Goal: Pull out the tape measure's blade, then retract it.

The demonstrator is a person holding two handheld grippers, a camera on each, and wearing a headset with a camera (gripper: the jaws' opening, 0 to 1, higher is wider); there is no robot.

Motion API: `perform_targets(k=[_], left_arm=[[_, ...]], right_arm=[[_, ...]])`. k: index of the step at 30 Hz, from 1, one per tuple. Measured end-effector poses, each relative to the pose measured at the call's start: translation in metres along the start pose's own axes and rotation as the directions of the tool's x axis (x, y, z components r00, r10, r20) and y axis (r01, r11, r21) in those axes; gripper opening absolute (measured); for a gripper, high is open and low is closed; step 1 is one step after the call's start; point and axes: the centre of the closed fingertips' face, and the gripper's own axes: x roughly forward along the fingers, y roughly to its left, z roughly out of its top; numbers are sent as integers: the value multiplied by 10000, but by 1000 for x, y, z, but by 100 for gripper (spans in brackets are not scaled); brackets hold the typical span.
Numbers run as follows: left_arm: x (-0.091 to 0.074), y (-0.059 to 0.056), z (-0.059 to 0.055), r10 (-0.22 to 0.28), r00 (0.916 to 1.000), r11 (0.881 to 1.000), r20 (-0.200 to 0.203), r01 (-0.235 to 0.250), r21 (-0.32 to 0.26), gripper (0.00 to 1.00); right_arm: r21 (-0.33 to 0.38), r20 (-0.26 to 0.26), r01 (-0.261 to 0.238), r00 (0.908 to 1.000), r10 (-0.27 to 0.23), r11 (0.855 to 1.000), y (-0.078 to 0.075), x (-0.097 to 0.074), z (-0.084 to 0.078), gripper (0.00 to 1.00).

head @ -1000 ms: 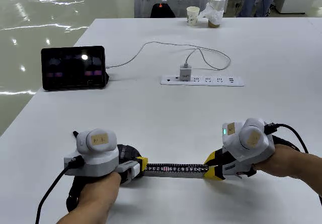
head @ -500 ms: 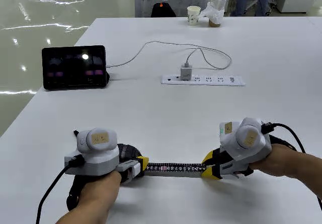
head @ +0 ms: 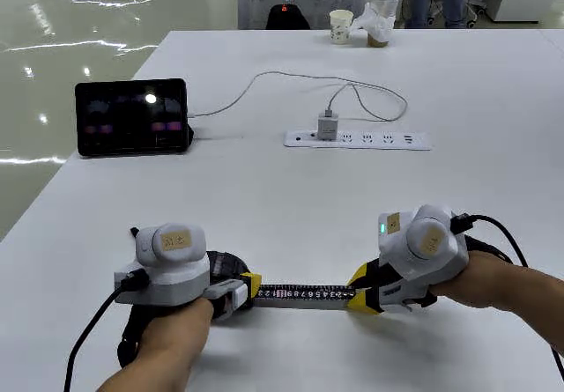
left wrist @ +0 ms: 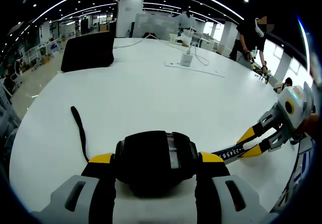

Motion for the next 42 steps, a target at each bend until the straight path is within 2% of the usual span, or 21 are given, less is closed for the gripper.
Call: perform_targets(k=[42], left_arm=[[0, 0, 0, -63, 10000, 9999, -34, 62, -91, 59]], right_arm=[[-23, 222, -195, 9996, 196, 9998, 1, 22, 25, 11]])
